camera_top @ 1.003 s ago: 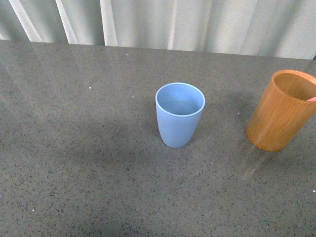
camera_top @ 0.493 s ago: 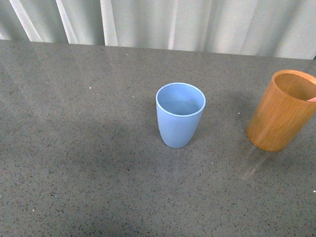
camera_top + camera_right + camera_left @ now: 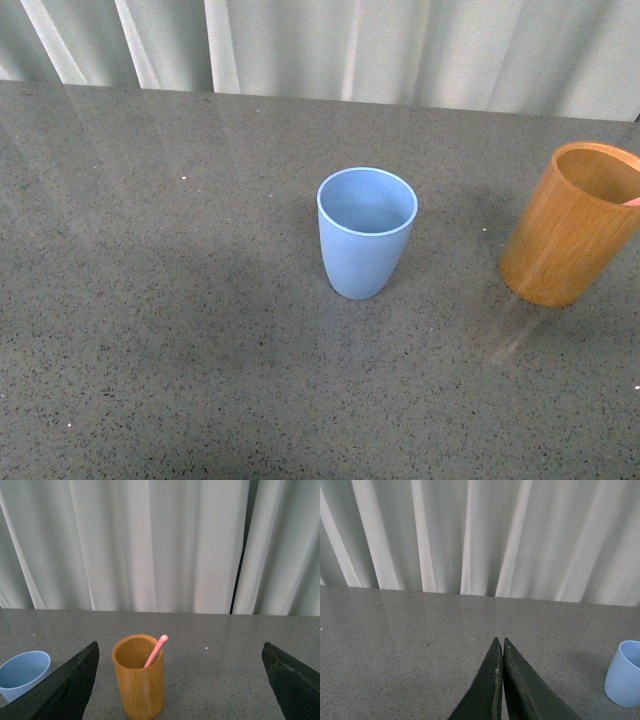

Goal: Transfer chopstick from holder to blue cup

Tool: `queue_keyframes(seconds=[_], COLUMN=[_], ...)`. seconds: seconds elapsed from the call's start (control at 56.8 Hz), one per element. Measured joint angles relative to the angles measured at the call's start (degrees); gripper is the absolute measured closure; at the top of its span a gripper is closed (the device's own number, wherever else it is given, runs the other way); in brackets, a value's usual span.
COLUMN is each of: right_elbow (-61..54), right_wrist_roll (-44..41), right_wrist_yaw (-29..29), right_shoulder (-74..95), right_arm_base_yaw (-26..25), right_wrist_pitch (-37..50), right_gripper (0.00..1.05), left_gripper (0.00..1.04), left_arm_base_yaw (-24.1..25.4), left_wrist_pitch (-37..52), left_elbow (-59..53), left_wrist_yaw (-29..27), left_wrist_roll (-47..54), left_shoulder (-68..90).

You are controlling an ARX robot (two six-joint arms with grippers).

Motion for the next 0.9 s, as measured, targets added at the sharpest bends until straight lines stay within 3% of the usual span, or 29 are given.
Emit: queue_keyframes(seconds=[0.176,0.281,0.334,0.387,0.457,0.668,0.774,0.844,0.897], right_elbow=[0.02,6.67,7.61,6.95,6.86,8.59,12.44,13.64,14.45], right_wrist_roll=[0.0,4.31,3.96,1.75,-1.44,-12.37,-14.93,-15.26,-15.76], right_wrist_yaw=[0.04,3.98,1.53,-3.67,-7.63,-18.84,-21.4,-22.18,-22.34], right_shoulder=[0.02,10.51,16.92,24.13,29.35,56.24,67.12,70.01,71.91], right_arm_base_yaw=[0.0,-1.49,-4.52,-8.92,-11.28,-12.57,-12.26,-12.04,-11.72], right_wrist_pitch=[-0.02,-16.68,-19.34,-15.26,-9.05,20.11,28.79,30.91,32.11], right_gripper=[0.1,0.1,0.1,0.1,0.1,0.1,0.1,0.1,0.1], left_gripper=[1.01,1.01,1.01,1.0,0.9,0.44,0.19,0.08,0.06], left_arm_base_yaw=[0.0,0.0,0.0,0.0,0.0,0.0,0.0,0.0,0.0], left_wrist_pitch=[-0.17,-0.2,-0.22,-0.22,-0.24,-0.24,-0.24,-0.24,-0.24], left_elbow=[0.0,0.0,0.0,0.0,0.0,0.0,0.0,0.0,0.0], left_wrist_yaw=[0.0,0.0,0.0,0.0,0.0,0.0,0.0,0.0,0.0], left_wrist_roll=[0.0,0.0,0.0,-0.04,0.0,0.0,0.0,0.0,0.04], left_shoulder=[0.02,0.02,0.0,0.02,0.02,0.0,0.0,0.0,0.0])
